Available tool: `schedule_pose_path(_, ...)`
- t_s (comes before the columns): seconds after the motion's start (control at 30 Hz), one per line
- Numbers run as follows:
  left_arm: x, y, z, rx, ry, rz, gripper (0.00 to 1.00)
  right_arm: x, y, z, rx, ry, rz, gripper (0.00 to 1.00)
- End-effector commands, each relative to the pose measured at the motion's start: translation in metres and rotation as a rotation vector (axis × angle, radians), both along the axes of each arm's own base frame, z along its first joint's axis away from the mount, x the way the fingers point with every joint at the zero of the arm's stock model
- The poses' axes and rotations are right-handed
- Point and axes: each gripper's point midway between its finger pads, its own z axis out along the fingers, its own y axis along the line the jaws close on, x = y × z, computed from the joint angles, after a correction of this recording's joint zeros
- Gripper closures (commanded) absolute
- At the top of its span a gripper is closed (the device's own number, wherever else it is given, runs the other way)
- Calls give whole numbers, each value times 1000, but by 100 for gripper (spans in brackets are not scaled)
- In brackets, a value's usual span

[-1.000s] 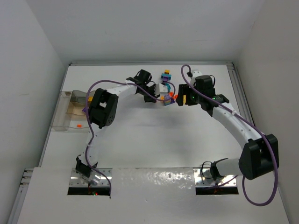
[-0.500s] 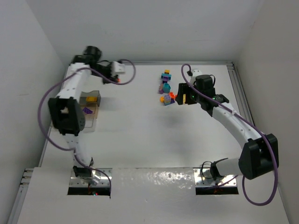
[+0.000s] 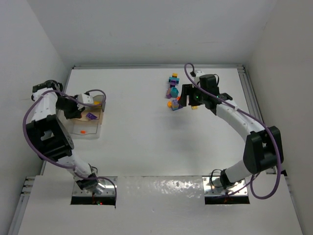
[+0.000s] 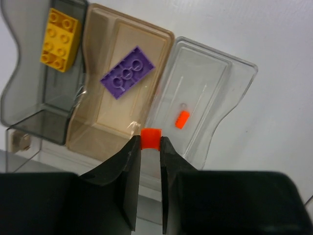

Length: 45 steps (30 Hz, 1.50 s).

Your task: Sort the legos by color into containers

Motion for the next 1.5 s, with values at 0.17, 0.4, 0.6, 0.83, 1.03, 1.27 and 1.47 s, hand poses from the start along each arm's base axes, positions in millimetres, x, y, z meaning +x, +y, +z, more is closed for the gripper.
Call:
schedule_pose_path(0.17, -23, -7, -48, 2, 54, -86, 94, 7, 3, 27, 21, -76, 1, 30)
schedule_pose_path(0.4, -16, -3, -55, 6, 46, -65, 55, 5, 2, 25, 25, -68, -8, 30)
schedule_pose_path(0.6, -2, -5, -35, -9, -17, -84, 40, 6, -1, 24, 10, -64, -15, 30)
schedule_pose_path(0.83, 19, -17, -3, -93, -109, -59, 39, 14, -4, 12, -15, 1, -92, 35)
schedule_pose_path(1.03, 68, -59, 56, -315, -306, 139, 39, 45, 43, 13, -161, -39, -35, 30)
schedule_pose_path(1.27, 60, -84, 76, -389, -357, 224, 38, 63, 37, -36, -277, 108, -108, 19)
schedule_pose_path(1.47, 52, -94, 71, -450, -330, 256, 39, 61, 42, -70, -306, 183, -56, 23)
